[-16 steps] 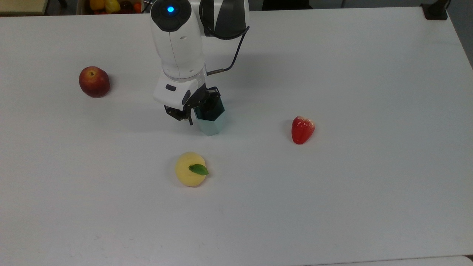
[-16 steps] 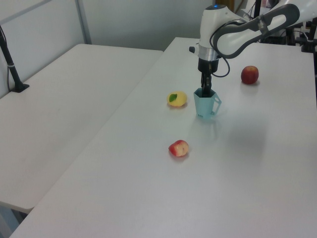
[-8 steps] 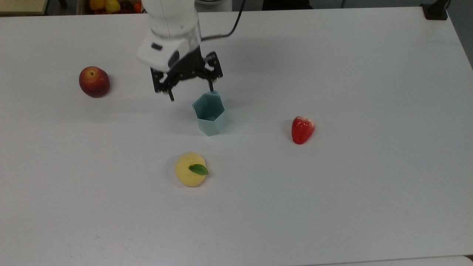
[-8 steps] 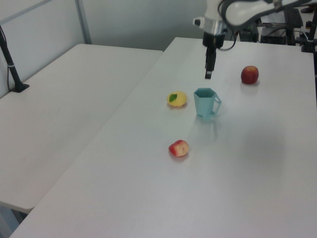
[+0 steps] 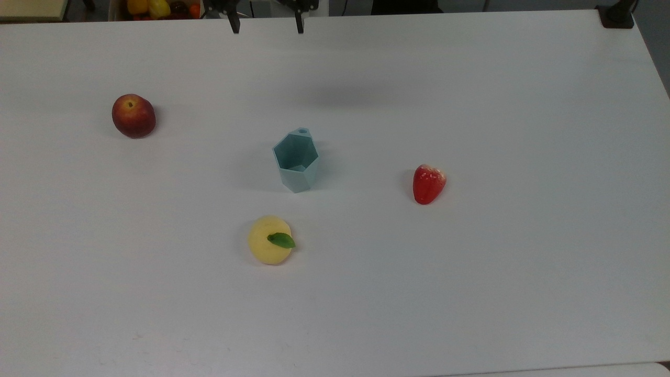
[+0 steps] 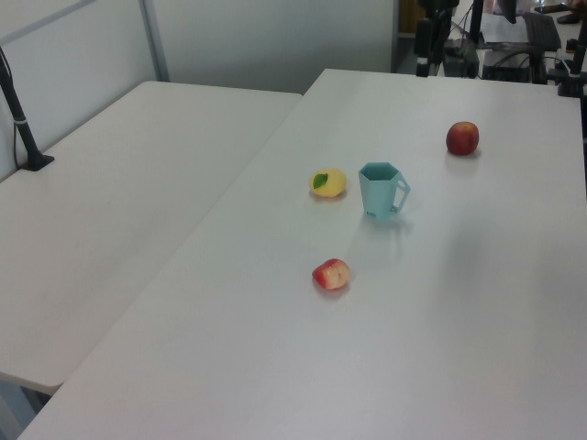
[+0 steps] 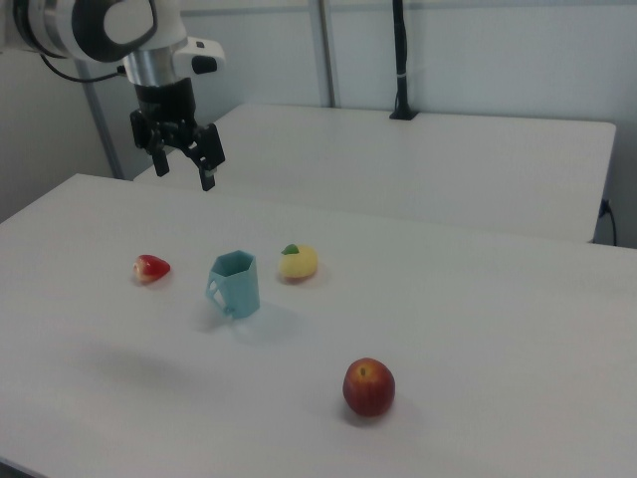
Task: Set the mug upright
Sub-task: 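Open the gripper and raise it away from the mug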
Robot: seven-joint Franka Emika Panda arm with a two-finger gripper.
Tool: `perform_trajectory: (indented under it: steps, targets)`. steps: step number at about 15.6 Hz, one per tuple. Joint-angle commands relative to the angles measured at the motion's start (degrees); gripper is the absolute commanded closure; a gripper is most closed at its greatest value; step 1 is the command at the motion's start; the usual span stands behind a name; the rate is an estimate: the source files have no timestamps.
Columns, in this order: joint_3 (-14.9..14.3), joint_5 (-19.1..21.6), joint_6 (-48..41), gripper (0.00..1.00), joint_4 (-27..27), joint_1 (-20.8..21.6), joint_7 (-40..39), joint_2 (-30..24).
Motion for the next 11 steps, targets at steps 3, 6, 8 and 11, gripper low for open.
perform_trajectory:
  steps: [3, 6, 8, 11]
  targets:
    - [0.03, 0.62, 1.0, 0.0, -2.47, 0.57, -7.96, -2.29]
    - [0.03, 0.54, 2.86, 0.0, -3.36, 0.66, -10.63, -3.0]
    - [-0.05, 0.54, 3.04, 0.0, -3.36, 0.57, -10.63, -3.0]
    - [-0.23, 0.63, 2.95, 0.0, -3.36, 0.49, -10.54, -3.26]
